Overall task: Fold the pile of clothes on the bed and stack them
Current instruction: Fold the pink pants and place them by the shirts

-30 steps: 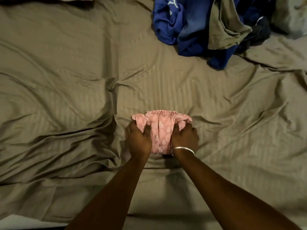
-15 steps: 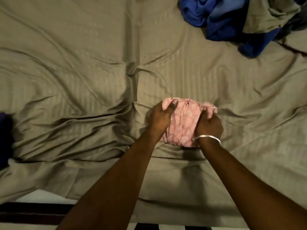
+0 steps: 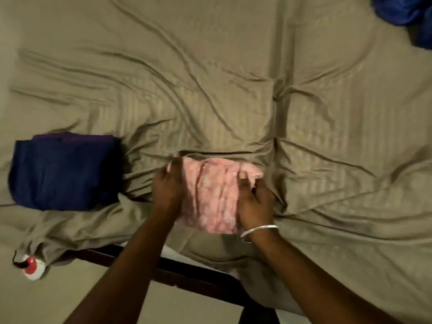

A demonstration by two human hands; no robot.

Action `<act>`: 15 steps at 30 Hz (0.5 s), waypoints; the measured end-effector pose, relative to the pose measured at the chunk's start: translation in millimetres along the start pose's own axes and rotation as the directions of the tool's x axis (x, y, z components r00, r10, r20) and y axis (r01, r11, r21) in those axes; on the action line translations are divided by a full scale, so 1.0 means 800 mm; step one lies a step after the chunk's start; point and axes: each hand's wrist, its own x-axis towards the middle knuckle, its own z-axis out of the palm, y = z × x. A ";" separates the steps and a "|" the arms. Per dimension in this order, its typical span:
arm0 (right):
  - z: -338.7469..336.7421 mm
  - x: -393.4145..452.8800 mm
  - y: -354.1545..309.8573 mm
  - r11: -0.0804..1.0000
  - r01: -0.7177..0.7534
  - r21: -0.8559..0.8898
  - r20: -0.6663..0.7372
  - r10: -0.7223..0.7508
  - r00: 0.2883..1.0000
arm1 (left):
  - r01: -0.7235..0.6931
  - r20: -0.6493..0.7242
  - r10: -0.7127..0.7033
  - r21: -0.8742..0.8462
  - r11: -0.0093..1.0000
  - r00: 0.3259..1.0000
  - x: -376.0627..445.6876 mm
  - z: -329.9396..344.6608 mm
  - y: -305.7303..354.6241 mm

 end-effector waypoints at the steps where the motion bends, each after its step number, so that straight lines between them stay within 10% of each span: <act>1: 0.031 -0.008 -0.002 1.000 0.004 0.007 0.066 -0.004 0.998 | 0.029 -0.072 -0.025 0.054 0.998 0.997 0.017 -0.029 -0.010; 9: 0.166 0.009 0.016 0.971 -0.055 -0.231 0.303 0.125 0.945 | 0.115 -0.128 -0.067 0.413 0.903 0.989 0.106 -0.140 -0.058; 15: 0.153 -0.009 0.006 0.831 0.158 -0.533 0.109 -0.118 0.987 | -0.222 -0.090 0.328 0.569 0.792 0.941 0.032 -0.116 -0.099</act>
